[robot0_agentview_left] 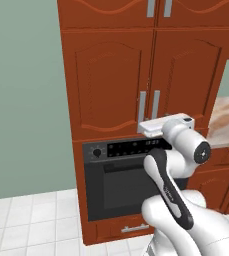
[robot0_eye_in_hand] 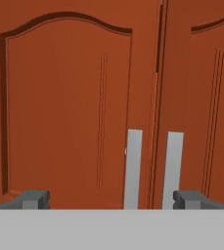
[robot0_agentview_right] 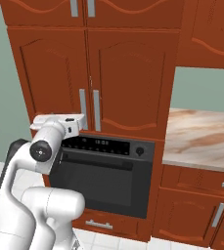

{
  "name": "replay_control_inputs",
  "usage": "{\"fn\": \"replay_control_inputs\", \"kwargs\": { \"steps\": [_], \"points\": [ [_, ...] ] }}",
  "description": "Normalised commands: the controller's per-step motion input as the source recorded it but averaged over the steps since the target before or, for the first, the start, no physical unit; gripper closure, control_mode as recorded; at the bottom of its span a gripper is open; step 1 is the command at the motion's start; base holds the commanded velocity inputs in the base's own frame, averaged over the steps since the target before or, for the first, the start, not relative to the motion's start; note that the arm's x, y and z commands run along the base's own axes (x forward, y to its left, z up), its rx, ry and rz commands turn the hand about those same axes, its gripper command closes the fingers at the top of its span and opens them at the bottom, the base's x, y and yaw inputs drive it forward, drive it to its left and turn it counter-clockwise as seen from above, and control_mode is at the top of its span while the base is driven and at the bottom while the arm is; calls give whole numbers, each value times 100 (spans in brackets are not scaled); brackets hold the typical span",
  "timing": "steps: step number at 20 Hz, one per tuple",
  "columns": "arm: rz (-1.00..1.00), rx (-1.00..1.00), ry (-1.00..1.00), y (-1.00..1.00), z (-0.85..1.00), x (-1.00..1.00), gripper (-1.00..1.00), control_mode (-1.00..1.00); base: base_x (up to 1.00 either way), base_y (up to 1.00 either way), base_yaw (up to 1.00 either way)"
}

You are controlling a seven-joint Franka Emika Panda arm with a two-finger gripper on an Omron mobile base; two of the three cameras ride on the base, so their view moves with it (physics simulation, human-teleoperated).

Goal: Move the bowls from the cabinet to the plates on the dining table.

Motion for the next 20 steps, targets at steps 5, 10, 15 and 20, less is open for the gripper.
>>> {"fn": "replay_control_inputs", "kwargs": {
  "steps": [5, 10, 15, 20],
  "points": [
    [0, 0, -2, 0, 0, 2, -100, -100, 0, 0, 0],
    [-1, 0, 0, 0, 0, 17, -100, -100, 0, 0, 0],
    [-3, 0, 0, 0, 0, 28, -100, -100, 0, 0, 0],
    [-4, 0, 0, 0, -1, 34, -100, -100, 0, 0, 0]
  ]
}}
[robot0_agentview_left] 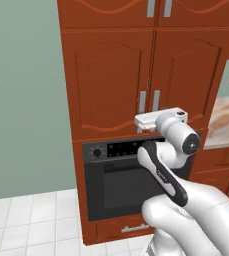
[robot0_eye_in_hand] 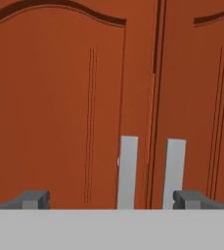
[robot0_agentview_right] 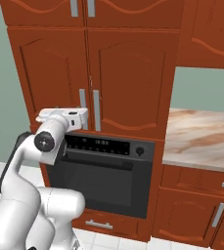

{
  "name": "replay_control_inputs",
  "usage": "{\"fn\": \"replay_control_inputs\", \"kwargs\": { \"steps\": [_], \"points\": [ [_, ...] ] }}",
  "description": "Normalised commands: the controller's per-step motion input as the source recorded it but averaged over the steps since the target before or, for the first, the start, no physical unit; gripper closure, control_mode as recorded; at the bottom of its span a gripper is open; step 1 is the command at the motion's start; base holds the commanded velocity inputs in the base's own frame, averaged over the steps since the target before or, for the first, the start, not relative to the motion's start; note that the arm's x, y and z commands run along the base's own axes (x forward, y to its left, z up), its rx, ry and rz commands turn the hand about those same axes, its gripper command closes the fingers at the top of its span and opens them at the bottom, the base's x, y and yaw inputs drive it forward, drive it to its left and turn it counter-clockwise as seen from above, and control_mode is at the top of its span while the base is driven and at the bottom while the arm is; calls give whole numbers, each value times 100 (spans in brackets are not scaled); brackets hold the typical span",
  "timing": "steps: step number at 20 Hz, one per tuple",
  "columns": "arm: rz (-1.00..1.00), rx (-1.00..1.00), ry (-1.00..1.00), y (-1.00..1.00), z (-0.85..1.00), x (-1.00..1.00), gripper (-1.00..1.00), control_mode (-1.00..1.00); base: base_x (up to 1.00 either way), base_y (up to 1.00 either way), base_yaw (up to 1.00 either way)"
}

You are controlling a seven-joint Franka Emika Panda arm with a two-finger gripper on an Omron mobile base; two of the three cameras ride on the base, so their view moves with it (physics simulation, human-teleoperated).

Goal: Move the bowls from the cabinet to the plates on the dining table.

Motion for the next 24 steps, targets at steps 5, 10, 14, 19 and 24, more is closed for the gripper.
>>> {"fn": "replay_control_inputs", "kwargs": {
  "steps": [5, 10, 14, 19, 24],
  "points": [
    [-1, 2, 0, -2, -1, 28, -100, -100, 0, 0, 0],
    [0, 5, -1, -21, -6, 15, -100, -100, 0, 0, 0],
    [0, 4, -1, -24, -6, 6, -100, -100, 0, 0, 0],
    [0, 0, 0, -1, 0, 0, -100, -100, 0, 0, 0],
    [0, -2, 0, 1, -4, 0, -100, -100, 0, 0, 0]
  ]
}}
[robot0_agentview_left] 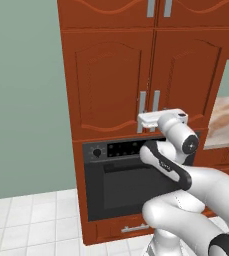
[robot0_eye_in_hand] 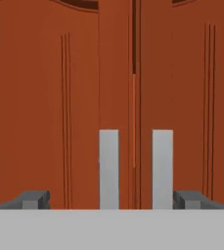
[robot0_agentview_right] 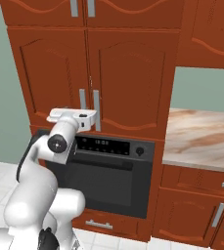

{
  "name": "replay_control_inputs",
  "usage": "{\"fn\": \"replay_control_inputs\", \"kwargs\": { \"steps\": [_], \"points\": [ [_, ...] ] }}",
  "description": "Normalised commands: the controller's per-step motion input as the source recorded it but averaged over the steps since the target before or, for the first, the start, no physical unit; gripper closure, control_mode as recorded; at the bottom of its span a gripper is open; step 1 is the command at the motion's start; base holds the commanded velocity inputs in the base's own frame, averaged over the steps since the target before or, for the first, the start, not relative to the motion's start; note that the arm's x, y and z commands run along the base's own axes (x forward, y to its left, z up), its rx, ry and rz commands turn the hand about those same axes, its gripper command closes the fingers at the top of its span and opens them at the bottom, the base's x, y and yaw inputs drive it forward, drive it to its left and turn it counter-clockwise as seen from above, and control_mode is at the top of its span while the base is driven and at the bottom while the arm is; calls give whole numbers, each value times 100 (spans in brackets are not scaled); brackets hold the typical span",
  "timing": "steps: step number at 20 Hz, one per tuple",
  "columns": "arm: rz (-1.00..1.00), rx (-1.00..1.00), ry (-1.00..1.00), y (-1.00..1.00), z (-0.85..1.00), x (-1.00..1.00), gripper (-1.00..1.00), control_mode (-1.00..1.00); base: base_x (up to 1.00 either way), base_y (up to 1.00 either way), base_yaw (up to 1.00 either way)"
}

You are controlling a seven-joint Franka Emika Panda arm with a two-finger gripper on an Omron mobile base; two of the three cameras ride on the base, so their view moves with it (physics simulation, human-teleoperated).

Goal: Move the bowls from the cabinet to the plates on the dining table.

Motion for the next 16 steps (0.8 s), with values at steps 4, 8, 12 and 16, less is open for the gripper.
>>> {"fn": "replay_control_inputs", "kwargs": {
  "steps": [4, 8, 12, 16],
  "points": [
    [0, -7, 0, 9, -16, 0, -100, -100, 0, 0, 0],
    [0, -6, 0, 12, -14, 6, -100, -100, 0, 0, 0],
    [-3, -3, 2, 6, -12, 26, -100, -100, 0, 0, 0],
    [-6, 0, 5, 0, -10, 36, -100, -100, 0, 0, 0]
  ]
}}
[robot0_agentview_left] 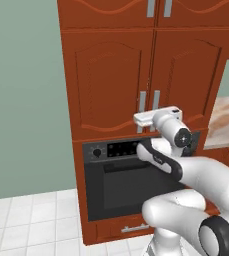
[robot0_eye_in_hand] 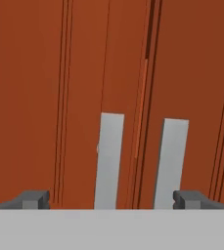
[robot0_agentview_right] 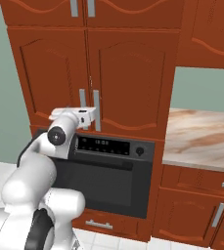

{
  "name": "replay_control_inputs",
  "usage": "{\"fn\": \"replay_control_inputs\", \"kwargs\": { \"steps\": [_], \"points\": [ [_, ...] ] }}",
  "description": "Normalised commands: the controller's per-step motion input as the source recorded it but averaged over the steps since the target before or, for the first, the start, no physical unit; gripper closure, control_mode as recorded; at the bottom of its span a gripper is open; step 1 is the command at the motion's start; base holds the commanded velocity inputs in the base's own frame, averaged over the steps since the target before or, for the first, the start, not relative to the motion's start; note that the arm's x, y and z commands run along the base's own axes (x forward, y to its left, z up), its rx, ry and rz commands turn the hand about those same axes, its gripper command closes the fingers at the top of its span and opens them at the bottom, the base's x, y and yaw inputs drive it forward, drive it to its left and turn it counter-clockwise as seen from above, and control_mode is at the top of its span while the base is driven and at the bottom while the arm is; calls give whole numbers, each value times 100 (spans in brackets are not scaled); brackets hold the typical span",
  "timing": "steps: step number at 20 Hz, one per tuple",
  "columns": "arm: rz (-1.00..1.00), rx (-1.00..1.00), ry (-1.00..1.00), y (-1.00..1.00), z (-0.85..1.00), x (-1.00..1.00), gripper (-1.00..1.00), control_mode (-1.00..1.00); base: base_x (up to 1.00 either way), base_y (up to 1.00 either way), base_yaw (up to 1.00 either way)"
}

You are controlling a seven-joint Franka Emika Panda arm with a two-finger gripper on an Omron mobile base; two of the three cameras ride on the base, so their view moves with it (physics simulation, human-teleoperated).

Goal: Move the bowls from the cabinet to the plates on the dining table.

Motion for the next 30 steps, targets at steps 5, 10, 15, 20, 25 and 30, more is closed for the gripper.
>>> {"fn": "replay_control_inputs", "kwargs": {
  "steps": [5, 10, 15, 20, 25, 30],
  "points": [
    [-7, 0, 4, 0, -19, 39, -100, -100, 0, 0, 0],
    [-7, 0, 3, 6, -28, 40, -100, -100, 0, 0, 0],
    [-5, 0, 2, 17, -28, 32, -100, -100, 0, 0, 0],
    [0, 0, 0, 8, -8, 4, -100, -100, 0, 0, 0],
    [0, 0, 0, 0, 0, 5, -100, -100, 0, 0, 0],
    [0, 0, 0, 0, -5, 35, -100, -100, 0, 0, 0]
  ]
}}
